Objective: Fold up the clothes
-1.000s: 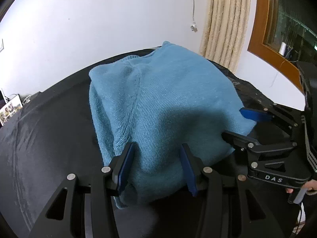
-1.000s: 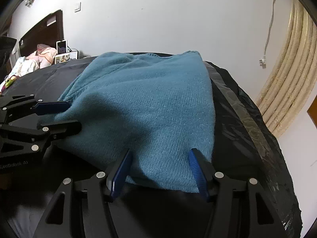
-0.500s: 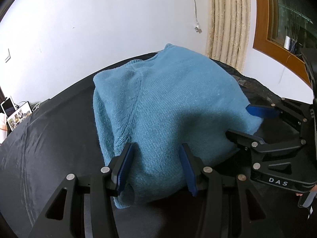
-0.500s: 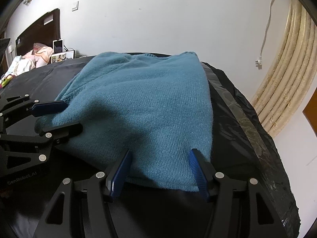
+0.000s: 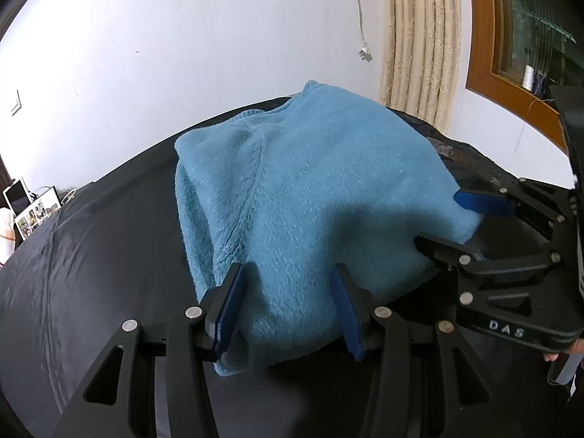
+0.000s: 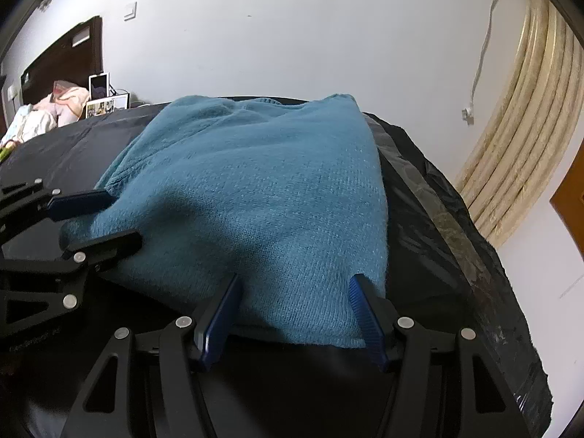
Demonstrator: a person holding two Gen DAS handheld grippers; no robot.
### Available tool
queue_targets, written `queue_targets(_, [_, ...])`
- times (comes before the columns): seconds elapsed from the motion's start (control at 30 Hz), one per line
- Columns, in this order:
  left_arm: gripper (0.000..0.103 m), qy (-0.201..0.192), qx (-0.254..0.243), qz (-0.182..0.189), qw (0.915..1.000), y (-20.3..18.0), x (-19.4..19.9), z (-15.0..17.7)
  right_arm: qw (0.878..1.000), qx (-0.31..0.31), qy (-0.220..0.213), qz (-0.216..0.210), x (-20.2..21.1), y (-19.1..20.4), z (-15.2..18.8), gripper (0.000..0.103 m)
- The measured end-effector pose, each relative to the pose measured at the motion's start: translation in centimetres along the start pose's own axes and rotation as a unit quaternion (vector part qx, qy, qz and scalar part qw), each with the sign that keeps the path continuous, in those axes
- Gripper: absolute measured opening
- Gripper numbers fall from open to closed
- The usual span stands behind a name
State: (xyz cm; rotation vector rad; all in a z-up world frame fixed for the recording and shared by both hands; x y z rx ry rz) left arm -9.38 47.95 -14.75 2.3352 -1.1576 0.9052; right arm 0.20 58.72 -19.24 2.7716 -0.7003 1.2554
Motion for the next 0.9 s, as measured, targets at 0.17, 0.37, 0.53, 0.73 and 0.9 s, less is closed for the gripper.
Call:
queue_targets(0.17, [0.057, -0.009, 0.031, 0.016, 0.9993, 1.6, 1.5, 0.2, 0.999, -0.036, 0.000, -0.026, 1.2, 0.0, -1.8, 0.064])
queue_targets(0.37, [0.060, -0.010, 0.127, 0.035, 0.9912, 7.3, 3.1, -0.1, 0.999, -0.019, -0.009, -0.051, 0.9, 3.0, -4.3, 0.064])
queue_targets(0.53, [0.062, -0.007, 0.154, 0.005, 0.9880, 11.3, 3.5, 0.4, 0.998, -0.001, 0.009, -0.061, -1.3, 6.0, -4.4, 0.065])
queue_targets(0.73, [0.064, 0.016, 0.164, 0.002, 0.9863, 12.3, 2.3, 1.3, 0.999, 0.008, 0.016, -0.048, -1.6, 6.9, -2.9, 0.066])
queue_targets(0.9, [0.065, 0.023, 0.159, 0.009, 0.9870, 11.9, 2.1, 1.4, 0.999, 0.003, 0.013, -0.045, -2.3, 7.1, -5.3, 0.067])
Point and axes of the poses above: each gripper's, at about its wrist camera, not at the fingertips, and x roughly against the way its jaws point, y to its left, z to its underside, the point moved 7 cm from there along -x, roughly the way its jaws point
